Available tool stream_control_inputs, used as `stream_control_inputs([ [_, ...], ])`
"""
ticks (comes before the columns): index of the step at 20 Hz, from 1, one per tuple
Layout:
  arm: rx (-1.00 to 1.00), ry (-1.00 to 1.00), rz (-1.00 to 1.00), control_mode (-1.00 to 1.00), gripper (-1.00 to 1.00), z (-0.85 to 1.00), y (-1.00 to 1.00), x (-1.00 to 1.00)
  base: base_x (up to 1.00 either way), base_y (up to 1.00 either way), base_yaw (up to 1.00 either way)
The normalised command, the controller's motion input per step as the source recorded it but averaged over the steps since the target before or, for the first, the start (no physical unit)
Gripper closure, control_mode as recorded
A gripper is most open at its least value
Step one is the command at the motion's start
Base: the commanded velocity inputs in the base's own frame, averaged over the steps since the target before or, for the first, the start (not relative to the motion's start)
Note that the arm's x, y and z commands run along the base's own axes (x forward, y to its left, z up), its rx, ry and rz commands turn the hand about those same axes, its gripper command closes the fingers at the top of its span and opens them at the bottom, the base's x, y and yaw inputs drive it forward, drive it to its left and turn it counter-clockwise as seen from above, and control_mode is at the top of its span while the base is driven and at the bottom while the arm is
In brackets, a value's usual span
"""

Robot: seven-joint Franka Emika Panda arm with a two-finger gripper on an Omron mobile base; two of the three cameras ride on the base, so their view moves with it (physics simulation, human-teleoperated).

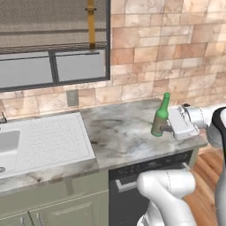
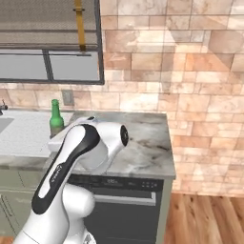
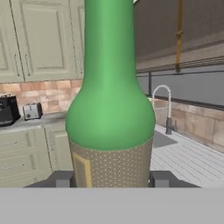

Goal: Place the drinks on the dining counter in a tight cluster.

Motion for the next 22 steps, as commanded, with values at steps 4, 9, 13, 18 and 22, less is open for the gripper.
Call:
stream_control_inputs([
  [4, 0.00, 0.00, 0.00, 1.00, 1.00, 0.00, 0.00, 0.00, -0.78, -0.14, -0.37],
  [9, 0.00, 0.00, 0.00, 1.00, 1.00, 0.00, 0.00, 0.00, -0.54, 0.06, -0.66],
  [13, 0.00, 0.00, 0.00, 1.00, 1.00, 0.00, 0.00, 0.00, -0.31, 0.02, -0.88],
  [18, 0.00, 0.00, 0.00, 1.00, 1.00, 0.00, 0.00, 0.00, 0.00, 0.00, -0.97],
  [22, 0.00, 0.00, 0.00, 1.00, 1.00, 0.00, 0.00, 0.00, 0.00, 0.03, -0.96],
])
